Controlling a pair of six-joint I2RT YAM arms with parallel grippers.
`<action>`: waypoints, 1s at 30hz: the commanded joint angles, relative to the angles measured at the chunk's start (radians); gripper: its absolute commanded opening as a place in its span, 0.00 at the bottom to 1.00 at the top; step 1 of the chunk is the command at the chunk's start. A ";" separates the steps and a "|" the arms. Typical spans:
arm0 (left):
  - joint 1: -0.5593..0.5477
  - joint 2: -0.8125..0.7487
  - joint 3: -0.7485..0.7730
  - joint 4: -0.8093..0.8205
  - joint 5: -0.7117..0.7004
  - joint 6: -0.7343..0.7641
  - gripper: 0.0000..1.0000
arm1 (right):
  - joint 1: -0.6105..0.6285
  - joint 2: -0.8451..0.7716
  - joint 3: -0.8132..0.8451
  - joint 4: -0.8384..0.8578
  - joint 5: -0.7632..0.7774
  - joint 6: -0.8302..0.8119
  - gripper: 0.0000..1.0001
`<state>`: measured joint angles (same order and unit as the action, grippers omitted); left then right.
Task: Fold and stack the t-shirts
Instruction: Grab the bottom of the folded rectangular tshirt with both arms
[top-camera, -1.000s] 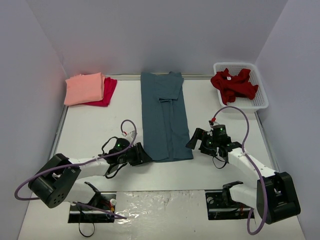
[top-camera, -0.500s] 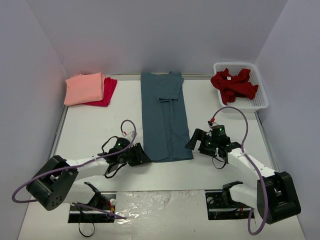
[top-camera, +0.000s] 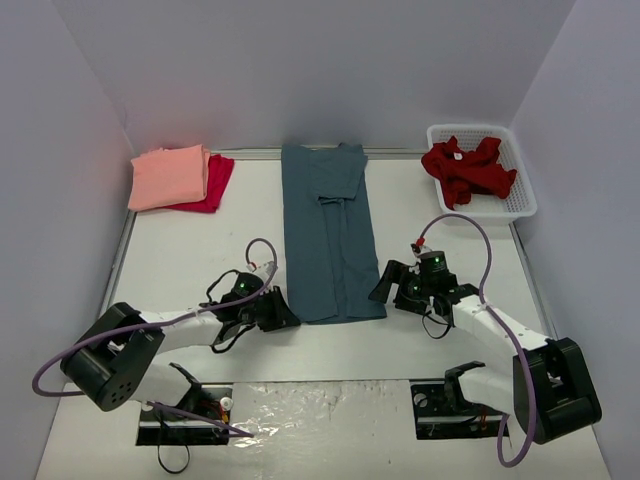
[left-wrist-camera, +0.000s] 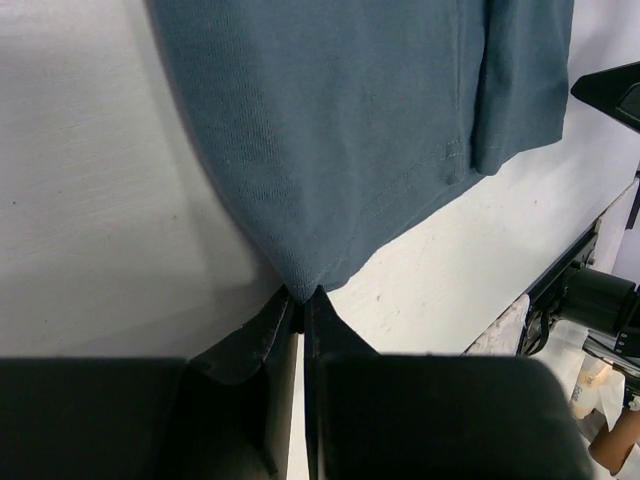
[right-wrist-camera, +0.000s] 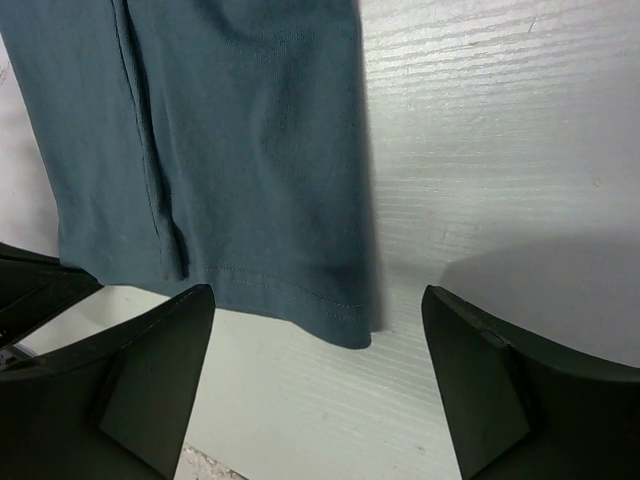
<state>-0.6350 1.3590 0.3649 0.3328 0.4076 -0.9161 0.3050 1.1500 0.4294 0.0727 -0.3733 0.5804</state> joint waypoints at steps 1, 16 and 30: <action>-0.006 0.048 -0.012 -0.156 -0.052 0.060 0.03 | 0.011 0.005 -0.009 0.010 -0.006 0.013 0.80; -0.006 0.035 0.019 -0.221 -0.061 0.097 0.03 | 0.036 0.016 -0.024 0.009 0.004 0.041 0.57; -0.006 0.020 0.032 -0.256 -0.084 0.112 0.02 | 0.088 0.010 -0.040 -0.025 0.093 0.101 0.40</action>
<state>-0.6357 1.3575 0.4110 0.2401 0.4026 -0.8562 0.3798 1.1595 0.4000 0.0769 -0.3252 0.6579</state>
